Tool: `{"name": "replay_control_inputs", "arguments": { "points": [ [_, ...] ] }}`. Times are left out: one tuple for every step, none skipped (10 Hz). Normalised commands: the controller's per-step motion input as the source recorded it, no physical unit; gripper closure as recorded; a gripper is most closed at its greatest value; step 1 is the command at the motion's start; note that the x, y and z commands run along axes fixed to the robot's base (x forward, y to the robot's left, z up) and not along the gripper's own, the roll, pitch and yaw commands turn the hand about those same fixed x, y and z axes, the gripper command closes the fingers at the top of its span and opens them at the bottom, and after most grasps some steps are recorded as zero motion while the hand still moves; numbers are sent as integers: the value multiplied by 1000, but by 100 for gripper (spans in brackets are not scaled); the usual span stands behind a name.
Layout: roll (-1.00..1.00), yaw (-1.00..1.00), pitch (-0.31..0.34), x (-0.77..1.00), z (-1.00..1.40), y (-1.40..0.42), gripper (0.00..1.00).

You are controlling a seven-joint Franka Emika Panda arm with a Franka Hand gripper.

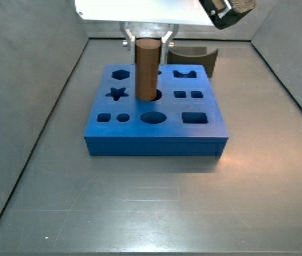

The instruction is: Insert the round object.

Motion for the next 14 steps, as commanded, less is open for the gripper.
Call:
{"name": "replay_control_inputs", "arguments": {
  "points": [
    [10, 0, 57, 183, -180, 143, 100],
    [0, 0, 50, 340, -277, 23, 100],
    [0, 0, 20, 340, -340, 0, 100],
    [-40, 0, 50, 340, -217, -100, 100],
    [-64, -6, 0, 120, -300, -89, 100],
    [-77, -9, -4, 57, -326, -43, 100],
    [-23, 0, -20, 14, -340, -11, 100],
    [0, 0, -69, 0, -297, -37, 100],
    [0, 0, -77, 0, -271, -40, 100],
    [14, 0, -67, 0, -197, -60, 100],
    [23, 0, -66, 0, -180, -74, 100],
    [17, 0, -123, 0, -294, -66, 100],
    [21, 0, -241, -111, -363, -66, 100],
    [1, 0, -260, -114, -149, -100, 100]
  ]
}}
